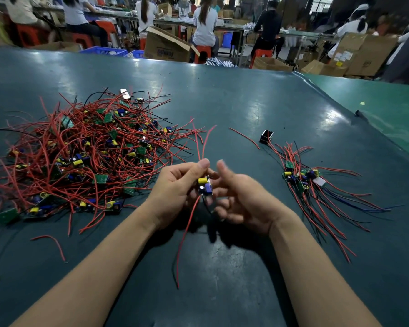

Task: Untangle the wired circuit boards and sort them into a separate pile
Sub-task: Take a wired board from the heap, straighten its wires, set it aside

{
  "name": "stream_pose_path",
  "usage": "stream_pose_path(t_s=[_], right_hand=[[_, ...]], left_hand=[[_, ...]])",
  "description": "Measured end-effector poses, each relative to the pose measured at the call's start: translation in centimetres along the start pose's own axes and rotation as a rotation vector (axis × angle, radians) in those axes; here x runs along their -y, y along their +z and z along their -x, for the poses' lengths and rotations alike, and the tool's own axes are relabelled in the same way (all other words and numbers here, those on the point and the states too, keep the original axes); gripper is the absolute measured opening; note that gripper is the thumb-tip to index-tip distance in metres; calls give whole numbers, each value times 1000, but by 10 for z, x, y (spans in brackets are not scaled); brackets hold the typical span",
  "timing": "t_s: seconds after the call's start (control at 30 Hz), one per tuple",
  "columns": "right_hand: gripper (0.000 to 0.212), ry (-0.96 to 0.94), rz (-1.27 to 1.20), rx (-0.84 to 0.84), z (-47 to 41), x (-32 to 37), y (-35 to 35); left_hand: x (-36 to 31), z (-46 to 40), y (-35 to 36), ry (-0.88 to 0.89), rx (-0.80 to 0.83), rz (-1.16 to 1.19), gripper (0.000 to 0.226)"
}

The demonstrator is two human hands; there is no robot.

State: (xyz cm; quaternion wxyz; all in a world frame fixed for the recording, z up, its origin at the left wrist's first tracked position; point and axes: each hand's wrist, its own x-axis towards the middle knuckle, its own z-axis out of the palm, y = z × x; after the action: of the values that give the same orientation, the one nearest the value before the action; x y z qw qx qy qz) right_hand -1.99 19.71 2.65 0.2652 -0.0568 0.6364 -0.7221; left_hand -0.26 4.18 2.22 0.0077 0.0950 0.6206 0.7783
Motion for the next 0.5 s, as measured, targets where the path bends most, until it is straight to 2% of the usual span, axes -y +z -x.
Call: stream_pose_path(t_s=[0.03, 0.1, 0.2, 0.27, 0.4, 0.5], right_hand=[[53, -12, 18, 65, 1, -2, 4], [44, -56, -1, 93, 2, -4, 4], [31, -81, 5, 120, 5, -2, -1], [25, -94, 6, 127, 5, -2, 0], [27, -270, -173, -101, 3, 6, -1], [22, -457, -402, -306, 3, 15, -10]], left_hand=[[2, 0, 0, 70, -23, -87, 31], [6, 1, 1, 153, -39, -235, 32], [8, 0, 0, 161, -72, -245, 33], [5, -2, -1, 174, -157, -240, 33], [-3, -12, -13, 291, -483, -189, 47], [-9, -13, -23, 426, -676, -209, 45]])
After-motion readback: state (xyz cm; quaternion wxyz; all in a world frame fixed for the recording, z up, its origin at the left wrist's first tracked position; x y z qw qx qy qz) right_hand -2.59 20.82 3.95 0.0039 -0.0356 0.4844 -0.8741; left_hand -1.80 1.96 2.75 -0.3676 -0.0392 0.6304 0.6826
